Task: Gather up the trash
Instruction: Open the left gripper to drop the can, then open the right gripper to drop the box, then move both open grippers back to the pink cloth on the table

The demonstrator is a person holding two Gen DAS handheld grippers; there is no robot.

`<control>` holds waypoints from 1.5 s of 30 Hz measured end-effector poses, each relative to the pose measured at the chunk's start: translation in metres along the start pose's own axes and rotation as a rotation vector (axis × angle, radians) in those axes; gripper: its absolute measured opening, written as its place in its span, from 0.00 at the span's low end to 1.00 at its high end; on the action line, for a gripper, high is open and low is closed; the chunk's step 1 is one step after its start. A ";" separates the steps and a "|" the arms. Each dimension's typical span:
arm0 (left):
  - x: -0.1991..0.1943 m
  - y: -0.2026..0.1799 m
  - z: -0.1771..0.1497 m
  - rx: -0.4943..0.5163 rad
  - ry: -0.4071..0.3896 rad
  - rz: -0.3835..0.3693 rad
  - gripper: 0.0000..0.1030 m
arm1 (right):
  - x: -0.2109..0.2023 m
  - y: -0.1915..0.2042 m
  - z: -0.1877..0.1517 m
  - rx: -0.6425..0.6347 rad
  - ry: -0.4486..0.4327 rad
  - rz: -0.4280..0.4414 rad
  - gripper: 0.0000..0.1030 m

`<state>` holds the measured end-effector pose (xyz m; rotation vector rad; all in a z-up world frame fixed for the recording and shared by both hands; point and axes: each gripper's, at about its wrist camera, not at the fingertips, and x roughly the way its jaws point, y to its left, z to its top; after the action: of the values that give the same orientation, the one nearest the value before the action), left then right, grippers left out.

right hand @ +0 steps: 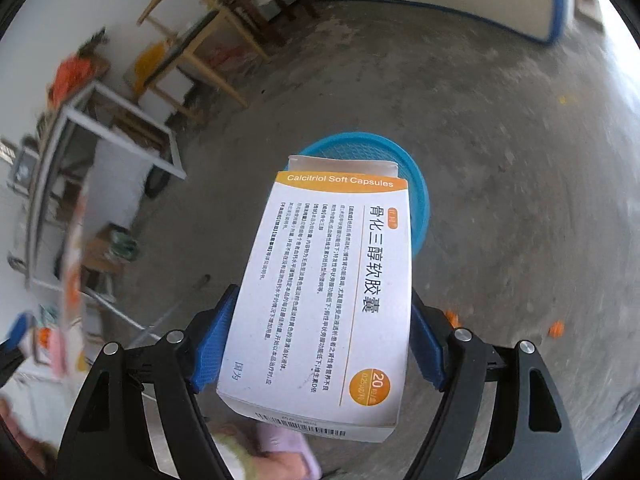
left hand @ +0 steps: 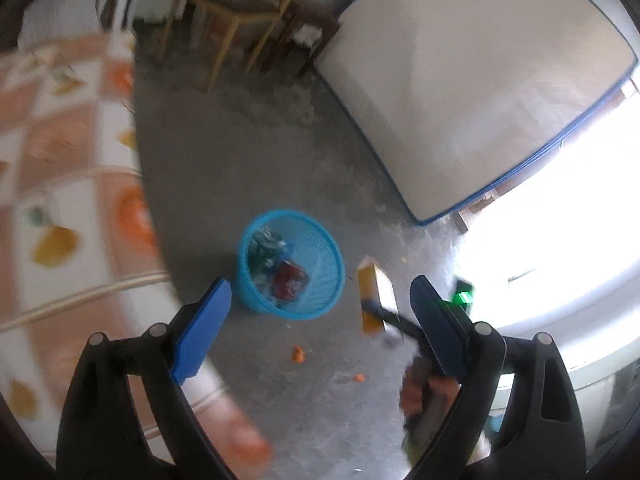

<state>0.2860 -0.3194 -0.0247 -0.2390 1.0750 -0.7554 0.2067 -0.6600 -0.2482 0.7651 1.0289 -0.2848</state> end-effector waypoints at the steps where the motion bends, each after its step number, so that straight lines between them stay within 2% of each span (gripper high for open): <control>1: -0.016 0.004 -0.004 0.015 -0.027 0.008 0.84 | 0.011 0.009 0.009 -0.026 -0.007 -0.016 0.75; 5: -0.062 0.023 -0.019 0.044 -0.111 0.055 0.84 | 0.058 0.030 0.039 -0.102 -0.032 -0.118 0.83; 7: -0.082 0.038 -0.028 0.033 -0.132 0.075 0.84 | 0.087 0.033 0.048 -0.129 -0.010 -0.183 0.85; 10: -0.115 0.069 -0.046 -0.008 -0.160 0.129 0.84 | 0.112 0.030 0.048 -0.137 0.023 -0.238 0.85; 12: -0.127 0.090 -0.060 -0.044 -0.174 0.168 0.84 | 0.113 0.028 0.044 -0.135 0.021 -0.244 0.85; 15: -0.148 0.117 -0.075 -0.090 -0.199 0.209 0.84 | 0.105 0.019 0.035 -0.109 0.016 -0.230 0.85; 18: -0.161 0.138 -0.086 -0.134 -0.219 0.219 0.84 | 0.086 0.012 0.028 -0.098 -0.003 -0.209 0.85; 25: -0.187 0.156 -0.098 -0.121 -0.279 0.264 0.84 | -0.009 0.026 0.012 -0.118 -0.114 -0.027 0.85; 27: -0.193 0.159 -0.101 -0.128 -0.295 0.254 0.84 | -0.038 0.047 0.007 -0.161 -0.137 0.039 0.85; 29: -0.199 0.161 -0.107 -0.136 -0.307 0.245 0.84 | -0.057 0.072 0.004 -0.212 -0.148 0.064 0.85; 35: -0.209 0.171 -0.121 -0.144 -0.327 0.267 0.84 | -0.095 0.184 -0.014 -0.400 -0.125 0.266 0.85; 39: -0.225 0.176 -0.136 -0.118 -0.370 0.300 0.84 | -0.096 0.260 -0.039 -0.531 -0.068 0.398 0.85; 45: -0.246 0.195 -0.162 -0.117 -0.408 0.326 0.84 | -0.058 0.372 -0.091 -0.783 0.052 0.461 0.85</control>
<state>0.1686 0.0136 -0.0305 -0.2944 0.7440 -0.3304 0.3213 -0.3399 -0.0626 0.2714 0.8813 0.5179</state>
